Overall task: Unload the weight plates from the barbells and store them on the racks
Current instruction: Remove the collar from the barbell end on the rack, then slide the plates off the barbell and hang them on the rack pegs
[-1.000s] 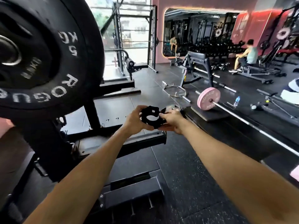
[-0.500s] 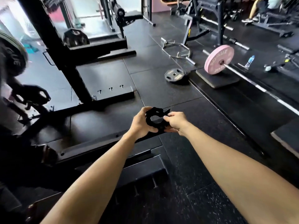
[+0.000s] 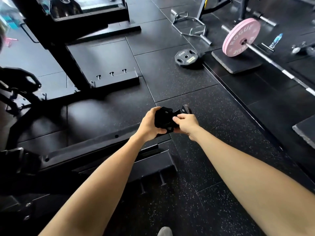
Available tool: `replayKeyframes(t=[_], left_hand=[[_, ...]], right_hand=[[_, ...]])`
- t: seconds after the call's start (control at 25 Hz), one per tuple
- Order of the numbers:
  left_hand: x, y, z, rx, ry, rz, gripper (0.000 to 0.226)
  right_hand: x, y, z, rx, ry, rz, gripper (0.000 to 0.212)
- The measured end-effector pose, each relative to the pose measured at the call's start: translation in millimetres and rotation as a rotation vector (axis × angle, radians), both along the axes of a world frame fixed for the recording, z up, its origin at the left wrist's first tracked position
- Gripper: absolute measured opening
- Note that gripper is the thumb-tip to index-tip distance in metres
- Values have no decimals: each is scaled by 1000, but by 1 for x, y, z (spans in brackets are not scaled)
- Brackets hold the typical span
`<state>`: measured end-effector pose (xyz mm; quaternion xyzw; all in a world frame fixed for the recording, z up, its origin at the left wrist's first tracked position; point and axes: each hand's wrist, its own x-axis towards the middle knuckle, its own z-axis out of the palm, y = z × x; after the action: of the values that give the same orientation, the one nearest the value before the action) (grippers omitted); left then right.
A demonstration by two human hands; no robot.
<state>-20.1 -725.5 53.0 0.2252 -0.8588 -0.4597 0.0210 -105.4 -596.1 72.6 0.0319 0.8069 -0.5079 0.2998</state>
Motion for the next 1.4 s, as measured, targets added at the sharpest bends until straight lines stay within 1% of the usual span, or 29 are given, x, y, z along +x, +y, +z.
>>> replayKeyframes(t=[0.12, 0.24, 0.32, 0.44, 0.56, 0.68, 0.92, 1.04, 1.2, 1.4], left_hand=[[0, 0, 3, -12, -29, -19, 100], [12, 4, 10, -3, -33, 4, 114], [26, 5, 21, -29, -13, 37, 109], [50, 12, 49, -96, 14, 67, 95], [77, 28, 81, -134, 58, 83, 86], [125, 57, 118, -193, 125, 97, 81], [261, 130, 183, -312, 236, 156, 76], [331, 160, 224, -351, 274, 212, 76], [406, 175, 280, -394, 311, 292, 76], [490, 159, 351, -453, 351, 419, 77]], right_hand=[[2, -2, 3, 59, 53, 46, 35], [9, 9, 10, 212, 177, 155, 48], [16, 22, 18, 293, 322, 255, 52], [37, 43, 43, 308, 525, 402, 54], [66, 61, 71, 280, 619, 469, 54], [112, 90, 107, 245, 714, 512, 54], [234, 162, 173, 154, 851, 573, 55], [298, 185, 210, 90, 910, 616, 56], [365, 189, 261, 34, 977, 673, 57], [429, 168, 327, -47, 1058, 724, 59]])
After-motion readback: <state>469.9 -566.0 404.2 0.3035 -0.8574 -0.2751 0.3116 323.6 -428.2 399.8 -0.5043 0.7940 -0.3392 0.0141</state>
